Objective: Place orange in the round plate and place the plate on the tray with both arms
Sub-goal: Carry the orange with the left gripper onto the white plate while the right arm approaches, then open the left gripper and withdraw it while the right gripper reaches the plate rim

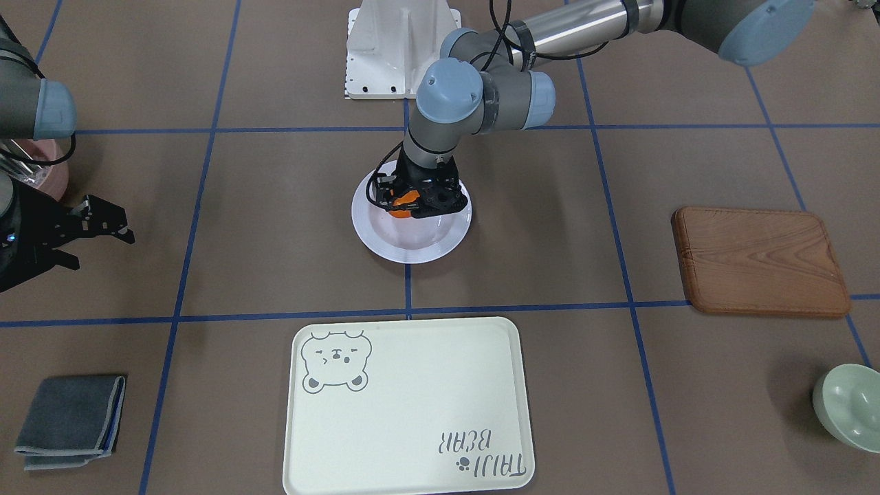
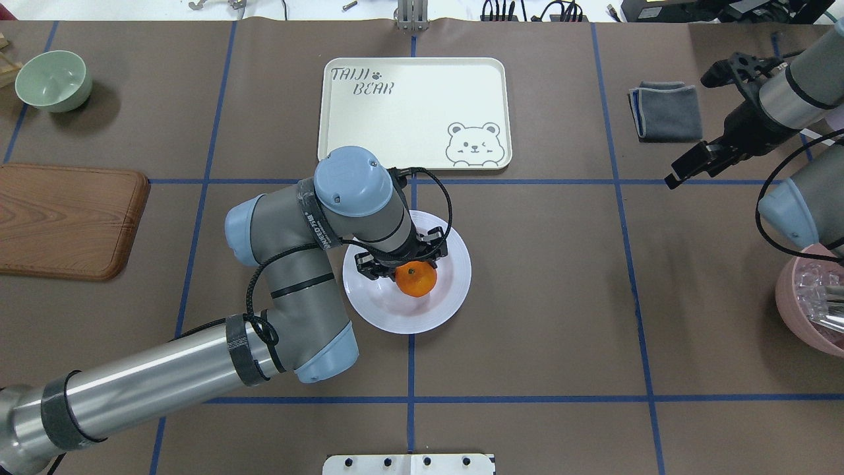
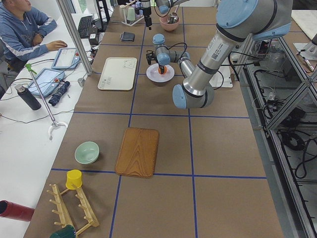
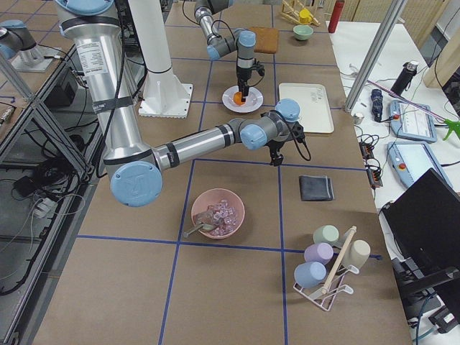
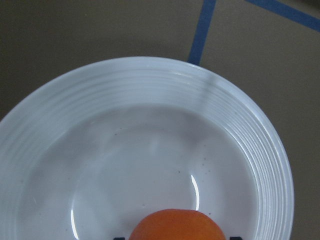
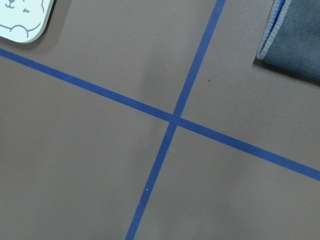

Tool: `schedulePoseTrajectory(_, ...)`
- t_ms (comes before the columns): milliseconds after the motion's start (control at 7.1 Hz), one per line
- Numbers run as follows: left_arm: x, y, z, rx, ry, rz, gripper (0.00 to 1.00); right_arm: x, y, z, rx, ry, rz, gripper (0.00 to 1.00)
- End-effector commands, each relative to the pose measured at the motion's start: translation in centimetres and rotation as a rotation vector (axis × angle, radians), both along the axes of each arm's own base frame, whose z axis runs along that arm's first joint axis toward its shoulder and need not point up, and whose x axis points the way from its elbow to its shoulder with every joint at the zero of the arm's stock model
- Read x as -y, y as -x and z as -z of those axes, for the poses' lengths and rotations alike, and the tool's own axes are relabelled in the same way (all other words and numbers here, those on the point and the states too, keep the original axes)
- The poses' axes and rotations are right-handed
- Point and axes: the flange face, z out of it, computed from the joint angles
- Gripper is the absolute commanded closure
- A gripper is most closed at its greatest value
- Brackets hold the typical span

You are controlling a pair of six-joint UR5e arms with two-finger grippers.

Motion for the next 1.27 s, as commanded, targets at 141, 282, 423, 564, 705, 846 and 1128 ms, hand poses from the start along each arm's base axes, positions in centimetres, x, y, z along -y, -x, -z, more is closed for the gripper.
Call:
schedulePoseTrajectory(141, 0.4, 0.6, -1.2, 0.014, 0.005, 0.012, 0.02, -1.4, 5.7, 6.1, 0.053, 0.166, -0.039, 0.0)
schedulePoseTrajectory(282, 1.7, 2.4, -0.7, -0.001, -0.002, 0.037, 0.02, -2.3, 7.6, 6.2, 0.069, 0.159, -0.02, 0.0)
schedulePoseTrajectory(423, 1.7, 5.1, -1.3, -0.02, -0.008, 0.048, 0.02, -4.0, 10.3, 6.8, 0.093, 0.182, -0.015, 0.0)
schedulePoseTrajectory(564, 1.8, 9.1, -2.5, -0.045, -0.001, 0.054, 0.02, -5.5, 12.5, 7.6, 0.13, 0.199, -0.025, 0.0)
schedulePoseTrajectory(705, 3.8, 13.3, -2.8, -0.076, 0.029, 0.059, 0.02, -6.6, 14.3, 8.1, 0.168, 0.233, -0.054, 0.0)
schedulePoseTrajectory(846, 5.1, 16.0, -2.3, -0.103, 0.046, 0.061, 0.02, -7.0, 16.5, 8.6, 0.215, 0.268, -0.092, 0.0)
schedulePoseTrajectory(1128, 6.2, 18.8, -4.1, -0.091, 0.032, 0.087, 0.02, -9.0, 21.6, 9.2, 0.361, 0.368, -0.279, 0.0)
